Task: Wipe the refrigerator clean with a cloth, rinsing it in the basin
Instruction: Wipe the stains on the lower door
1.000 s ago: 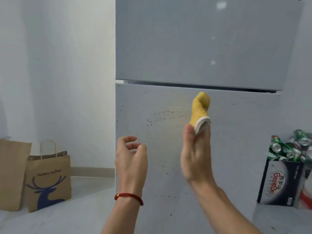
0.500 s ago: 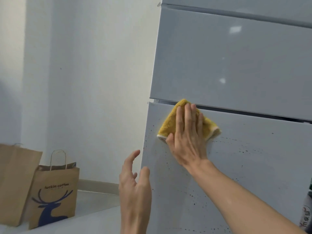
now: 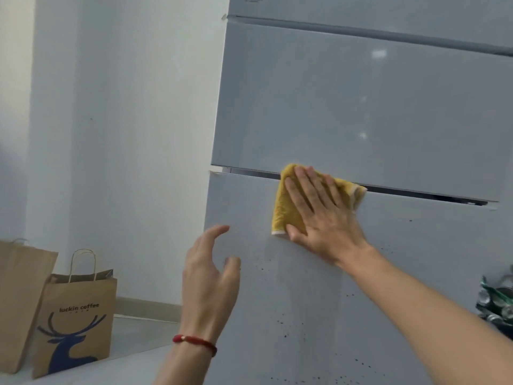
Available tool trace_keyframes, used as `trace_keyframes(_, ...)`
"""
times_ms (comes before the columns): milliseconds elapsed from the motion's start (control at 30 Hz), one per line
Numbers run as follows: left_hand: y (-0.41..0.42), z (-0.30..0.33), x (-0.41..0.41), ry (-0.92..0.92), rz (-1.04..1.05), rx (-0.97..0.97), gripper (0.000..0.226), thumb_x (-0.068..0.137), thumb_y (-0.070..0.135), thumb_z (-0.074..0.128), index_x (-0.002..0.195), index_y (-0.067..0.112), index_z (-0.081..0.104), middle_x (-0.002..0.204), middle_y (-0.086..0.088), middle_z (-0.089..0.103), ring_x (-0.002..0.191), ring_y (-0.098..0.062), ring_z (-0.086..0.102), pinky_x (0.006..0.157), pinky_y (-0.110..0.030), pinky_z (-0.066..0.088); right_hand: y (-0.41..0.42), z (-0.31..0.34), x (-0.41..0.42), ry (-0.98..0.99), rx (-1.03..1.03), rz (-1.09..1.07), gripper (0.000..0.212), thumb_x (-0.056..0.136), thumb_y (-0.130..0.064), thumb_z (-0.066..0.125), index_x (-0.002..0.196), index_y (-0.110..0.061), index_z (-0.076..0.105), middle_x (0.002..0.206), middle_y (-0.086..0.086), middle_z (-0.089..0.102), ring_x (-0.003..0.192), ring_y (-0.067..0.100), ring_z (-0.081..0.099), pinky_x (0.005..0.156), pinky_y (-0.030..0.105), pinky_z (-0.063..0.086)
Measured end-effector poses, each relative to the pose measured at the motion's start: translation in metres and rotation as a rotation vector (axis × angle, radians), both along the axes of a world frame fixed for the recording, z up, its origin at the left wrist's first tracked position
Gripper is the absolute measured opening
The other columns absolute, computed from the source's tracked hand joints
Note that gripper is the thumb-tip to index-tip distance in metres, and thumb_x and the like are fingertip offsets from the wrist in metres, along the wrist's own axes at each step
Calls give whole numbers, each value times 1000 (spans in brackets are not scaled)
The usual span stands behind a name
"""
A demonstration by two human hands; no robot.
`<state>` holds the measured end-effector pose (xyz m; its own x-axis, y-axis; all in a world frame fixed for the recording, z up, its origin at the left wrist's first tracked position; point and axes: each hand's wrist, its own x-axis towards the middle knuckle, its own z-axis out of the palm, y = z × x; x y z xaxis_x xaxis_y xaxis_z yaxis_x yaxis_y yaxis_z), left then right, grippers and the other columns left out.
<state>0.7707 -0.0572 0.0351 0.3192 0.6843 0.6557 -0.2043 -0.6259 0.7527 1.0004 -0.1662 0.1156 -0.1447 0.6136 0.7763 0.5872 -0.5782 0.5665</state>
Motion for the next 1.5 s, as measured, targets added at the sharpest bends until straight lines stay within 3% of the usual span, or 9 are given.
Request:
trace_keyframes(167, -9, 52, 25, 107, 108, 362, 57, 87, 3, 61, 139, 27, 57, 147, 10, 51, 140, -9, 38, 108, -12, 23, -91, -37, 48, 302, 321, -122, 87, 100, -57, 32, 163, 1, 15, 171, 24, 6, 159, 41, 8, 126, 63, 14)
trace_keyframes(333, -43, 86, 56, 99, 69, 495, 56, 85, 3, 62, 136, 24, 60, 142, 9, 56, 136, -10, 42, 96, 5, 15, -2, -26, -13, 557, 655, -41, 87, 98, -49, 35, 163, 2, 9, 170, 30, 0, 158, 45, 0, 126, 64, 8)
trace_keyframes(533, -92, 99, 92, 73, 47, 566, 49, 79, 0, 61, 123, 19, 67, 124, 4, 66, 122, -17, 53, 93, -4, 26, -59, -11, 31, 138, 57, 93, 91, 91, -50, 58, 165, -11, 21, 174, 12, 11, 161, 28, 4, 129, 53, 10)
trace_keyframes(667, -110, 91, 111, 104, 46, 577, 47, 79, -2, 62, 122, 17, 66, 127, 5, 64, 122, -16, 50, 91, 7, 19, -152, -29, 96, 203, 278, 11, 82, 95, -49, 48, 161, -5, 31, 171, 19, 17, 160, 35, 11, 124, 63, 18)
trace_keyframes(833, -128, 86, 137, 103, 43, 584, 44, 79, -2, 62, 117, 17, 66, 120, 7, 62, 110, -12, 47, 87, 6, 22, -207, -49, 138, 523, 625, -78, 89, 98, -61, 24, 166, -8, 4, 174, 16, -5, 161, 35, -6, 127, 60, 2)
trace_keyframes(1067, -124, 58, 130, 45, 13, 385, 41, 81, -2, 63, 113, 24, 65, 111, 14, 61, 108, -14, 52, 86, -25, 44, -116, -22, 84, 791, 1080, -167, 87, 95, -53, 23, 166, -6, 5, 172, 23, 0, 159, 43, 1, 122, 68, 8)
trace_keyframes(1200, -111, 63, 122, -15, -2, 333, 40, 81, -1, 64, 112, 23, 66, 109, 10, 64, 106, -17, 57, 91, -38, 50, -63, -22, 45, 412, 577, -30, 88, 95, -55, 37, 167, -13, 9, 171, 16, -7, 160, 39, -3, 124, 67, 0)
trace_keyframes(1333, -109, 65, 112, -83, -63, 239, 36, 83, 0, 61, 110, 23, 66, 109, 8, 66, 103, -18, 60, 80, -23, 46, -93, -24, 54, 159, 118, 17, 88, 91, -56, 50, 166, -22, 18, 175, 7, 7, 162, 28, 1, 125, 62, 9)
trace_keyframes(1500, -86, 34, 81, -89, -133, 106, 39, 84, -2, 59, 109, 27, 67, 111, 15, 66, 106, -11, 59, 78, -16, 42, -176, -60, 112, 687, 760, -142, 90, 96, -68, 19, 166, -18, -6, 174, 9, -13, 160, 30, -10, 126, 61, -2)
